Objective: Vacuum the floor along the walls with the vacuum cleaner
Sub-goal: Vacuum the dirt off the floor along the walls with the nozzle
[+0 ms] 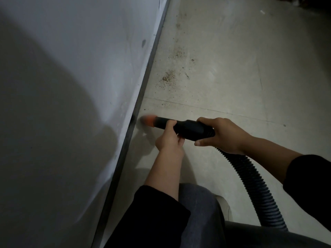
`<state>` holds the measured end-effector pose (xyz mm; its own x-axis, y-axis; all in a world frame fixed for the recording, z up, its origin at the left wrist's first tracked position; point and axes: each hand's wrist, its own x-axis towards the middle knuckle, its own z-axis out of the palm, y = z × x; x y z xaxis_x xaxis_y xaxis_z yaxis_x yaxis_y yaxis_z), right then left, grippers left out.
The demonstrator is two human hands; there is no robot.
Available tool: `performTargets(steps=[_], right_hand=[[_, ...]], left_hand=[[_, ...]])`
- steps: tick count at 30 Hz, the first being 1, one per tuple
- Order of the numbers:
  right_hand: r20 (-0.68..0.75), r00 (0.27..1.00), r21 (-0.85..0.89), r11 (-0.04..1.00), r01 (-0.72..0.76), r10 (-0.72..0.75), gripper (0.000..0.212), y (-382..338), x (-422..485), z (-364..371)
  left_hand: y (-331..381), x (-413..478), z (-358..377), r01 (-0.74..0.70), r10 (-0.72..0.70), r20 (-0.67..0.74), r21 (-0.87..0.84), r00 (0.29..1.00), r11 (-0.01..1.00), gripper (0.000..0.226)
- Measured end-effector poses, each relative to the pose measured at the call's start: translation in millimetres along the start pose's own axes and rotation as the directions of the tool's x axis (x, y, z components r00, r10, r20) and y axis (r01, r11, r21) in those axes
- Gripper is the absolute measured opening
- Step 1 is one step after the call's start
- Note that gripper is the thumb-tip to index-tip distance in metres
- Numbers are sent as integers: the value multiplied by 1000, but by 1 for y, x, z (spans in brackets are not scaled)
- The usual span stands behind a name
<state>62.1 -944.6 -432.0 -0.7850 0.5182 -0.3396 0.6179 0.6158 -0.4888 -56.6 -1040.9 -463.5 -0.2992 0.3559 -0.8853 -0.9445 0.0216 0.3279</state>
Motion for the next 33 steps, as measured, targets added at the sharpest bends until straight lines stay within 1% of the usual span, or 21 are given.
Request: performTargets(steps=[3,11,16,21,26,30,33], right_hand=[[0,1000,3,1000,11,-11,39,-3,6,2],[-42,999,-14,1000,5,-5,40,-6,16,5],[-73,997,-19,1000,-12,11,38,-6,19,9],[-89,995,-14,999,-40,39,35,-2,17,7],[-104,992,-23,997,-78,76,36,3,14,4],[-118,988,-18,994,-107,104,36,9,10,0],[-126,984,-20,991,-130,126,36,14,6,-2]], left_hand=[[5,3,-3,-6,6,7,6,1000,1000,32],[15,17,-2,-27,24,68,38,997,999,45],[16,25,3,-49,46,70,52,997,997,41],[12,31,10,-64,59,73,64,996,996,44],[7,35,18,-69,61,85,93,995,993,42],[2,36,26,-72,58,112,125,992,990,30],[-3,36,32,-72,54,125,142,991,987,27]])
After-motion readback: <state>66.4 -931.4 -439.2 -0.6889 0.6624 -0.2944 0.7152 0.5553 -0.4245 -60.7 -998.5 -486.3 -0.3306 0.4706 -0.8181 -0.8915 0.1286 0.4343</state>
